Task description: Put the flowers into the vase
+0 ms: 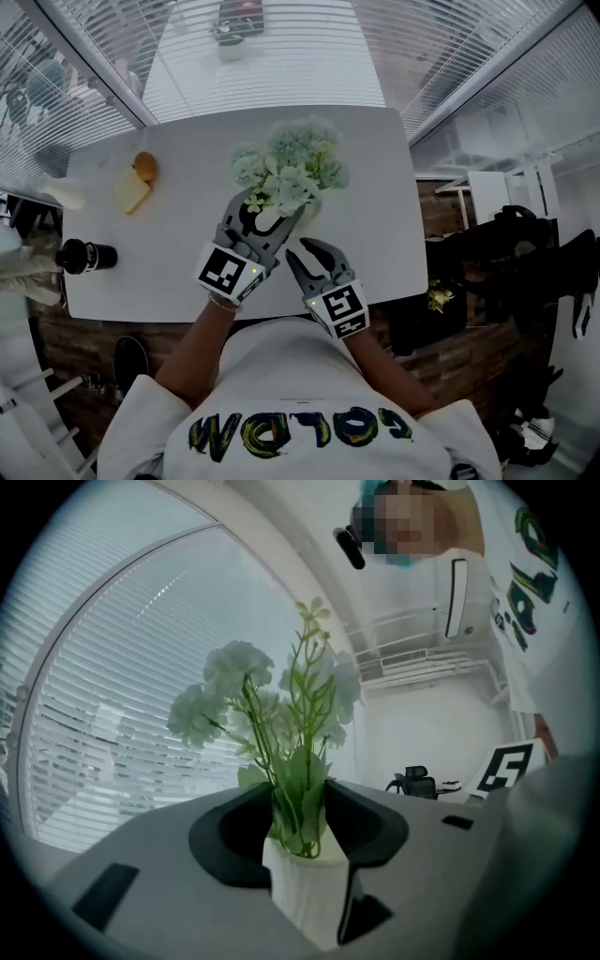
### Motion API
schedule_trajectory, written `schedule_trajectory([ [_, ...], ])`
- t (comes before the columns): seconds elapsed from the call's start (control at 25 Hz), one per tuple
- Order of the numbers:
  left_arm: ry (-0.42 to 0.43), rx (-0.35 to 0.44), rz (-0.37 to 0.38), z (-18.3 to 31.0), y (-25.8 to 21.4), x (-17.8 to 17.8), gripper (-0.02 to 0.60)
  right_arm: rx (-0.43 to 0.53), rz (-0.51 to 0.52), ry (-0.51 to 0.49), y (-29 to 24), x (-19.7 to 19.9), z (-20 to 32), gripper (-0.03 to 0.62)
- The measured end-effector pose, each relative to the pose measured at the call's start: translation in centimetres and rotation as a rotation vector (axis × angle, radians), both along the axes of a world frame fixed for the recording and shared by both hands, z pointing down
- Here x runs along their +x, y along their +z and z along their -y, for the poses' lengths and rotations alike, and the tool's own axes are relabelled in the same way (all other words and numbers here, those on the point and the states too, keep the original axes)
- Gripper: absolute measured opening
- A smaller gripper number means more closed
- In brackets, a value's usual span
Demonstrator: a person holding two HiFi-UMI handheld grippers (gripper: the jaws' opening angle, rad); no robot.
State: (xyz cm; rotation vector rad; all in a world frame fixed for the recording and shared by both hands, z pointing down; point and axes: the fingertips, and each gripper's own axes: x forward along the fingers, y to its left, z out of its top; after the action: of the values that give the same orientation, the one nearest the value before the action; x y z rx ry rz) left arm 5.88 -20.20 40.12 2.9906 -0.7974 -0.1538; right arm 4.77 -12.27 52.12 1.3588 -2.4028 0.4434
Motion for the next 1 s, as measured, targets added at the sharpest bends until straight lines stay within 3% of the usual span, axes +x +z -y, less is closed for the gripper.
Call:
schedule_trajectory([
  [0.32,0.019,-0.009,-0.003,-1.2,-0.3,-0.3,0.219,0.017,-0.004,0.022,-0.5,0.8,0.2,0.135],
  [0.6,0.044,-0.038,-0.002,-1.8,-0.6,0.0,0.175,0.031,0.002,0.032,-1.0,0.9,0.0,0.133],
  [1.0,0.038,-0.098,0.043,-2.6,0.1,0.1,0.266,0.046,0.015,0.044,-1.9,1.6,-0.7,0.135],
])
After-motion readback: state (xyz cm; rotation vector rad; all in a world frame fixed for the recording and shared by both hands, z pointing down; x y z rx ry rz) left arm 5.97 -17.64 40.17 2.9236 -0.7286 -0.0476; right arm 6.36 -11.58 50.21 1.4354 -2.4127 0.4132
